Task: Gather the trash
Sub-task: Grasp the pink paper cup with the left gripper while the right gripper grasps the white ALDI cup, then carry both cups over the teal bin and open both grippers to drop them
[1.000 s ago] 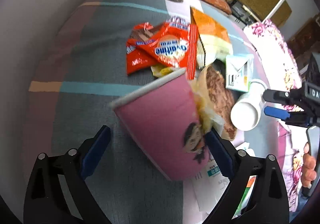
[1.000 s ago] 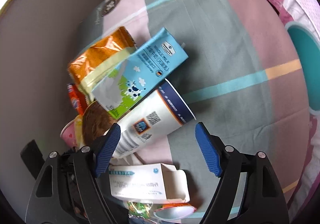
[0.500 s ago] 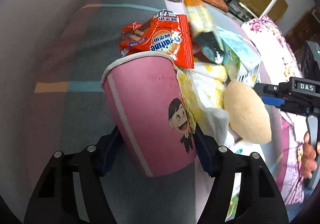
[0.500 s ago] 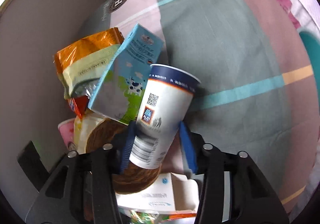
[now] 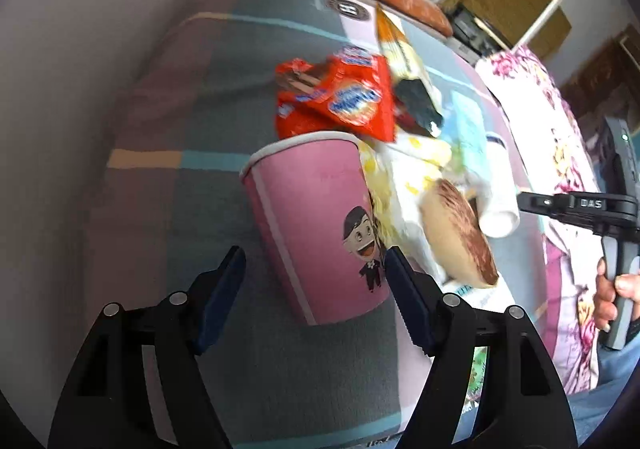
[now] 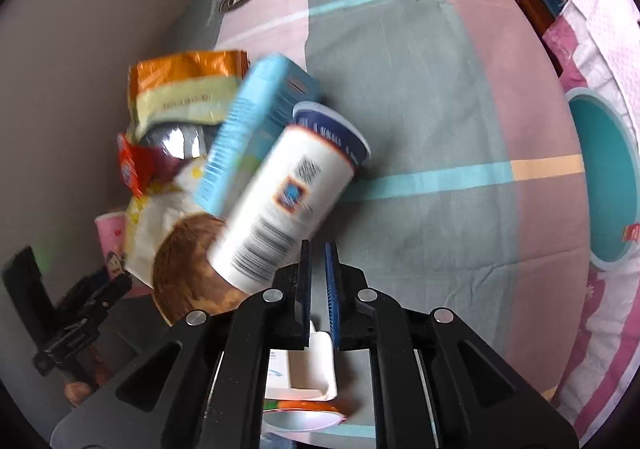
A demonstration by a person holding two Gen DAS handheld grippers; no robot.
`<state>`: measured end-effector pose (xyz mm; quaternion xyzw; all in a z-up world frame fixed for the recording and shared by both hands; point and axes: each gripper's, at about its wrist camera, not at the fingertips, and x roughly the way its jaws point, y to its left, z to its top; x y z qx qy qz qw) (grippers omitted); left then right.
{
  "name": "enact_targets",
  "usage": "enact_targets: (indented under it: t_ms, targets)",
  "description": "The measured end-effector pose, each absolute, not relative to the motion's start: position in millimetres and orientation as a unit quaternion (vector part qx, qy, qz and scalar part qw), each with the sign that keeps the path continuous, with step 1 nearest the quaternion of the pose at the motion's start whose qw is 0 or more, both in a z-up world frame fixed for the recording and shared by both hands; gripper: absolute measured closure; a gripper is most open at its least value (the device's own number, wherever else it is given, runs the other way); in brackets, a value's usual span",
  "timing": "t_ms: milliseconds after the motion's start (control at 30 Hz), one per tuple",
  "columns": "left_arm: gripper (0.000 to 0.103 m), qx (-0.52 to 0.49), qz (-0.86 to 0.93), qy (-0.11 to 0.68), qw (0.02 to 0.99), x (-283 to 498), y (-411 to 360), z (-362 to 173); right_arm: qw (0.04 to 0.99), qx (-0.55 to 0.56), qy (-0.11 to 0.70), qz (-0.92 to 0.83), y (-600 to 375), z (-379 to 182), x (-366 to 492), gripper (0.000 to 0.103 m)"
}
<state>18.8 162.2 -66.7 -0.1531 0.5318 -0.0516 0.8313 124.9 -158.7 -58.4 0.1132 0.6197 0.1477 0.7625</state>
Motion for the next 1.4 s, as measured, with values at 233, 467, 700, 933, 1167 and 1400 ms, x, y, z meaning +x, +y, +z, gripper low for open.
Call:
enact_targets:
  t_ms: [233,467,700,933,1167,1400]
  targets:
    - [0.029,-0.148,-0.05,0.544,0.825,39,152,-78,0.767,0.131,0.612,0.143,-143,-52,137,0.048]
    - [0.029,-0.155,-0.046,0.549,0.82,38,160,-84,0.792,0.074,0.596,0.114,-138,-36,126,0.041]
    - [0.028,-0.166,-0.039,0.545,0.821,38,173,-75,0.775,0.09,0.617,0.104,-145,-60,132,0.04]
    - [0.028,-0.18,-0.028,0.54,0.822,37,186,-72,0.758,0.098,0.634,0.119,-140,-87,136,0.05]
    - [0.046,-0.167,-0.003,0.544,0.822,48,173,-83,0.77,0.065,0.621,0.13,-140,-81,124,0.05]
    - [0.046,-0.145,0.006,0.526,0.838,30,168,-56,0.775,0.074,0.614,0.133,-154,-77,115,0.05]
